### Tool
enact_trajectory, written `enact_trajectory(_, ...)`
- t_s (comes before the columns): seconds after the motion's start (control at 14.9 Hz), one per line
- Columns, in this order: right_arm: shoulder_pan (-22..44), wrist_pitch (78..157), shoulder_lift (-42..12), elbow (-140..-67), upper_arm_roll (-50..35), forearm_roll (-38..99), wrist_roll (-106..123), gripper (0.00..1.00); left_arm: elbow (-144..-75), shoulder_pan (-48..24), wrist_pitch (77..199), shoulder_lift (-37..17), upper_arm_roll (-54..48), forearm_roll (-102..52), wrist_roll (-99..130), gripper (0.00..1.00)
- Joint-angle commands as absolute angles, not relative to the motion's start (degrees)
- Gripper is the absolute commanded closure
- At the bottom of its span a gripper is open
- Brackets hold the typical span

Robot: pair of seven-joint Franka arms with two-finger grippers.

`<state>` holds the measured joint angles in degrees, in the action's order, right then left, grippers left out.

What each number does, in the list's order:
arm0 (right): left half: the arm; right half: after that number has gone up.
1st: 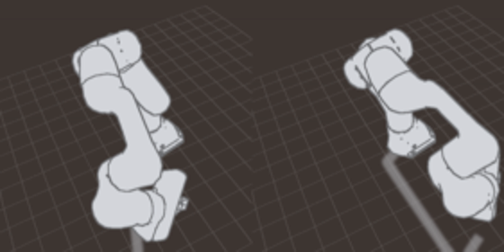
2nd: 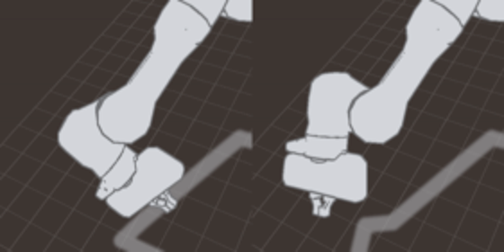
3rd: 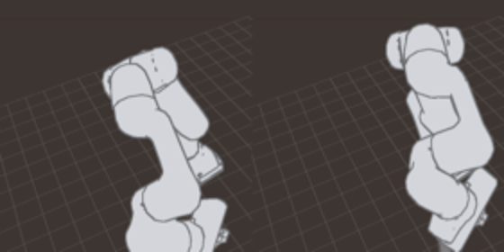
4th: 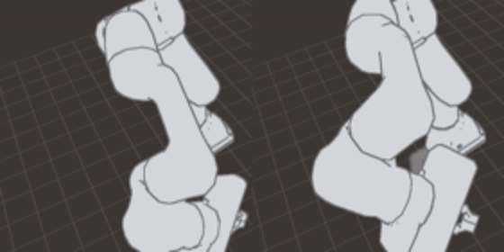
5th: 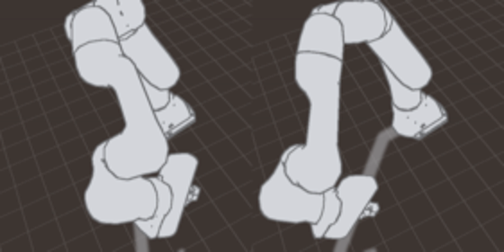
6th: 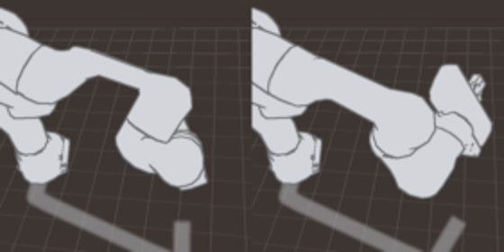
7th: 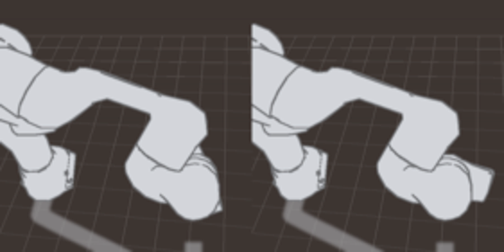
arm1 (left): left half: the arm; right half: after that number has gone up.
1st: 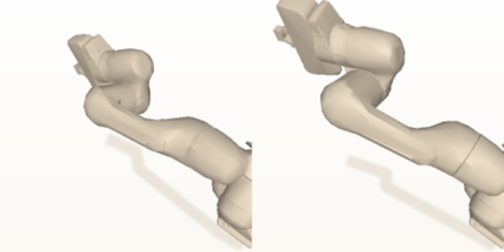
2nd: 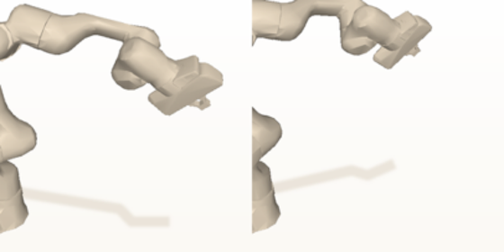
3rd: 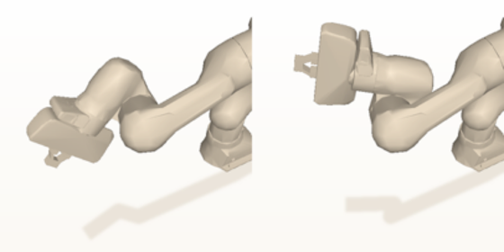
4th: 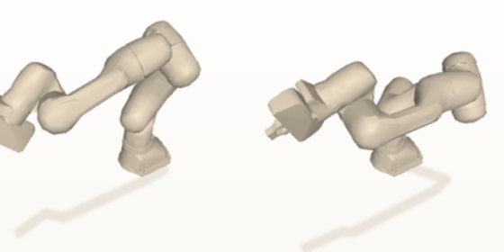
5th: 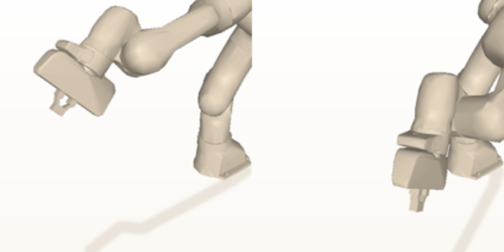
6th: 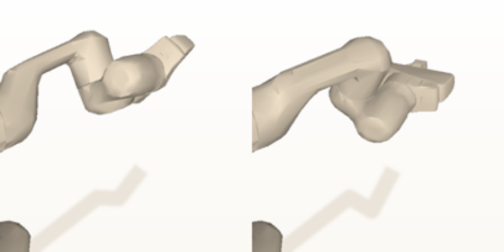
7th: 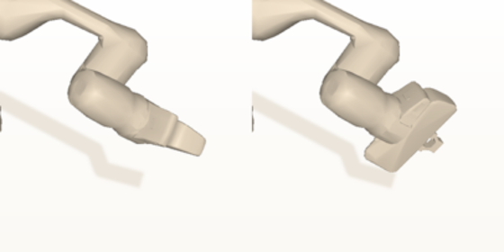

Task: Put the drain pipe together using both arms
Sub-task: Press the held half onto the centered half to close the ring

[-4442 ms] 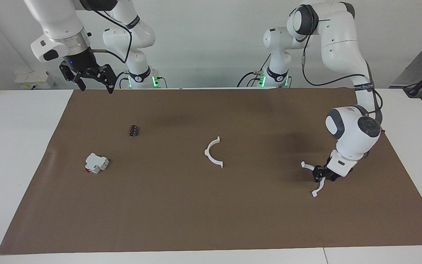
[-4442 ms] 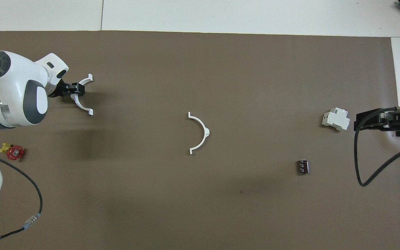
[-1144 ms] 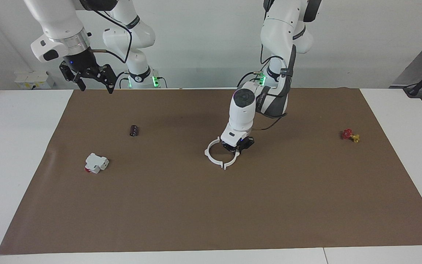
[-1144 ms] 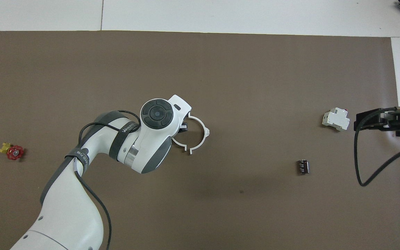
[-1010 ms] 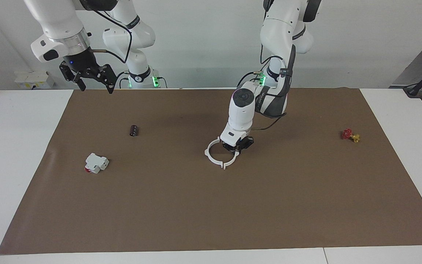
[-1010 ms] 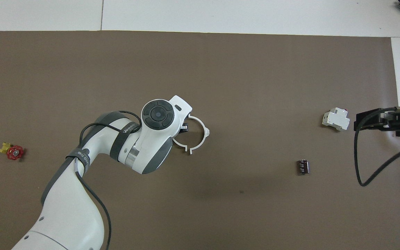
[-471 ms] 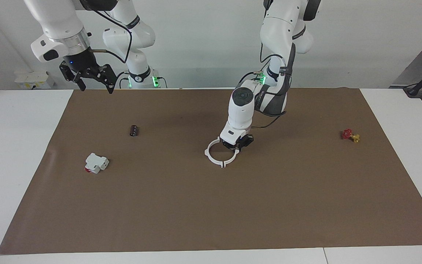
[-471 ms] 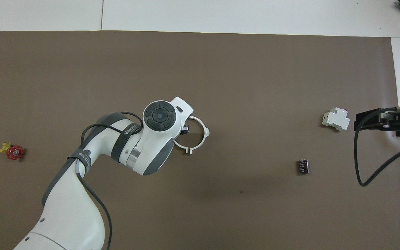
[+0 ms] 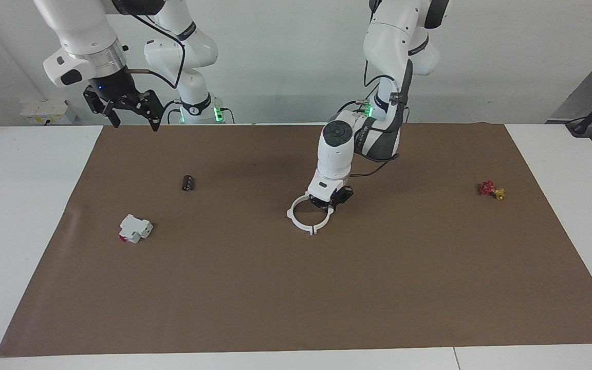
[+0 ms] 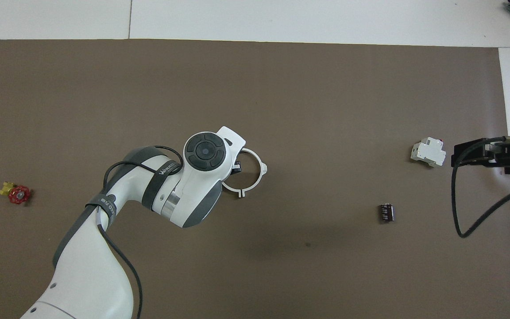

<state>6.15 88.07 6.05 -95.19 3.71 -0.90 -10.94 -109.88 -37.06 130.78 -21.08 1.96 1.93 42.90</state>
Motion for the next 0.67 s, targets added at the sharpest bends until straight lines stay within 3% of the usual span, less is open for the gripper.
enact_trajectory(0.0, 6.24, 87.45, 7.12, -95.89, 4.13, 0.26, -9.40, 0.00, -112.67, -37.97, 132.80, -19.16, 2.55, 3.25, 44.91, 1.00)
enact_trajectory(0.61, 6.24, 87.45, 7.12, -95.89, 4.13, 0.26, -9.40, 0.00, -113.73, -37.88, 135.53, -19.07, 2.64, 3.25, 44.03, 1.00)
